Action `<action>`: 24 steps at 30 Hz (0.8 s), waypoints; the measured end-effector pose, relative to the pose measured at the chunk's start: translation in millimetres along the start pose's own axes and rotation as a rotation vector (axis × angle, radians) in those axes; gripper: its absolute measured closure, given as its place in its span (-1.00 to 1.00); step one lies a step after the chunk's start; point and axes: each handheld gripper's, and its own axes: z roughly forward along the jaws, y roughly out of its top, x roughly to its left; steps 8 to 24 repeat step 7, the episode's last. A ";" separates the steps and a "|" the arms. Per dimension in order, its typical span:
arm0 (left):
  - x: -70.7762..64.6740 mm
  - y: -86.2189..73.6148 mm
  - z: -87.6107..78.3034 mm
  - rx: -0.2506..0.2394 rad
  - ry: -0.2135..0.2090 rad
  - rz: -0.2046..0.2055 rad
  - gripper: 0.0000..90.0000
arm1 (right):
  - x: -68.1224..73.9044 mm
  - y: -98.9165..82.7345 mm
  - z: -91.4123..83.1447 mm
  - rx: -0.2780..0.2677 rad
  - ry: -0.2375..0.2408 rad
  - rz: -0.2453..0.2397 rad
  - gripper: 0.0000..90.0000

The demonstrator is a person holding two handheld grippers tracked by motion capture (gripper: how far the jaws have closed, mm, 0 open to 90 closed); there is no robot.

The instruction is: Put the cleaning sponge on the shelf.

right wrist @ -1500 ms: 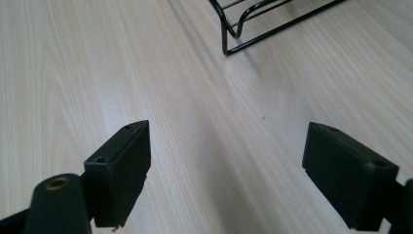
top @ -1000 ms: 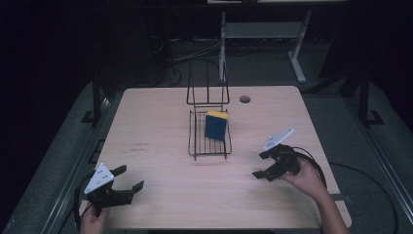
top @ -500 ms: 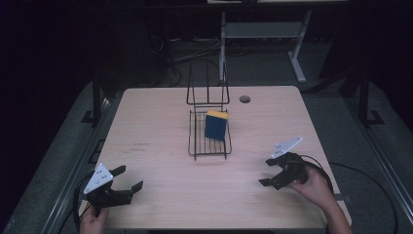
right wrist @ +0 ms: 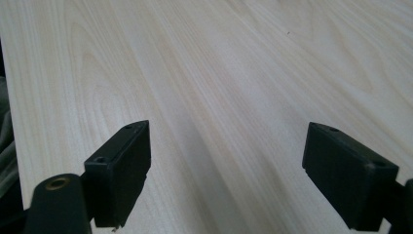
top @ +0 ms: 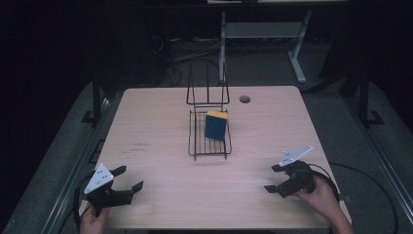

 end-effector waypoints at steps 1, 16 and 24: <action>-0.3 0.0 0.3 -0.003 0.000 -0.004 -0.69 | 0.7 -1.9 0.3 -0.002 -0.001 0.001 -0.61; 0.7 -0.3 0.4 -0.006 0.001 -0.008 -0.69 | 11.2 -15.2 0.8 -0.082 -0.021 0.010 -0.61; 0.7 -0.3 0.4 -0.006 0.001 -0.008 -0.69 | 11.2 -15.2 0.8 -0.082 -0.021 0.010 -0.61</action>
